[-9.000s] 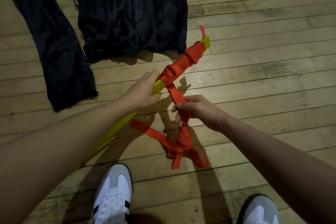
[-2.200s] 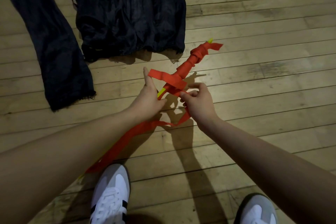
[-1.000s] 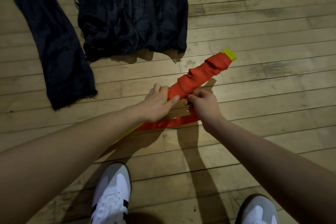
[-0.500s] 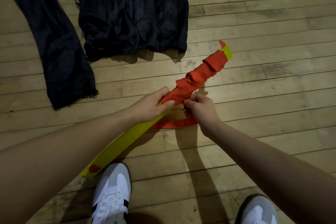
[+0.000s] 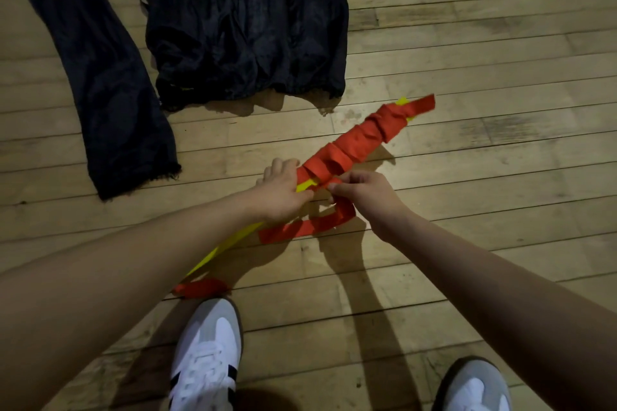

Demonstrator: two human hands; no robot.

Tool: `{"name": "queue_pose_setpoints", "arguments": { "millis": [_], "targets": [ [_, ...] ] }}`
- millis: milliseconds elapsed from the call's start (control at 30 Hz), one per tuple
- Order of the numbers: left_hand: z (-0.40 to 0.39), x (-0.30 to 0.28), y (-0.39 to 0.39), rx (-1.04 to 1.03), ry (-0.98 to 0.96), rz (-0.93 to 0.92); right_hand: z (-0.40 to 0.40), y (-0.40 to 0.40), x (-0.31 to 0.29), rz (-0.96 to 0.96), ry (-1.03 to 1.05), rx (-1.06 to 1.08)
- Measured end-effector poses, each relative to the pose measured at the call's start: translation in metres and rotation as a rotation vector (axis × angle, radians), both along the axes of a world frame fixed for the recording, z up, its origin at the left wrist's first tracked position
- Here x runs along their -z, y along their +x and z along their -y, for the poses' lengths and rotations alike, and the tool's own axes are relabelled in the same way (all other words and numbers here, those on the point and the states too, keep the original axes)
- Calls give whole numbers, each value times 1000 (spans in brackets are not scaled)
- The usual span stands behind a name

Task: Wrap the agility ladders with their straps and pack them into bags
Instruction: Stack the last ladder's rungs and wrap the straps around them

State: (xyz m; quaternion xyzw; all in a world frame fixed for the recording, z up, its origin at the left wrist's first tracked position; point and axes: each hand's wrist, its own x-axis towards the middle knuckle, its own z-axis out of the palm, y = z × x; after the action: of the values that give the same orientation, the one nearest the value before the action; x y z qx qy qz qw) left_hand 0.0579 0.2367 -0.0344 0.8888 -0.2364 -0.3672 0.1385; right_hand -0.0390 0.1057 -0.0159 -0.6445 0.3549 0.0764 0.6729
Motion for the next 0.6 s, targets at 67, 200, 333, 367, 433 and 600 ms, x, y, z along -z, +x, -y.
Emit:
{"name": "queue_pose_setpoints", "arguments": {
  "millis": [67, 200, 333, 367, 433, 600],
  "targets": [
    [-1, -1, 1, 43, -56, 38, -1, -2, 1, 4, -11, 0],
    [-6, -13, 5, 237, -175, 163, -2, -9, 8, -14, -31, 34],
    [-6, -15, -1, 106, -227, 43, -2, -11, 7, 11, -2, 77],
    [-4, -15, -3, 63, -227, 31, -4, -11, 6, 12, 2, 77],
    [2, -16, -6, 10, -227, 34, -9, -9, 4, 3, -7, 70],
    [16, -9, -3, 4, -165, 33, -6, -3, 0, 26, -141, -17]
  ]
}}
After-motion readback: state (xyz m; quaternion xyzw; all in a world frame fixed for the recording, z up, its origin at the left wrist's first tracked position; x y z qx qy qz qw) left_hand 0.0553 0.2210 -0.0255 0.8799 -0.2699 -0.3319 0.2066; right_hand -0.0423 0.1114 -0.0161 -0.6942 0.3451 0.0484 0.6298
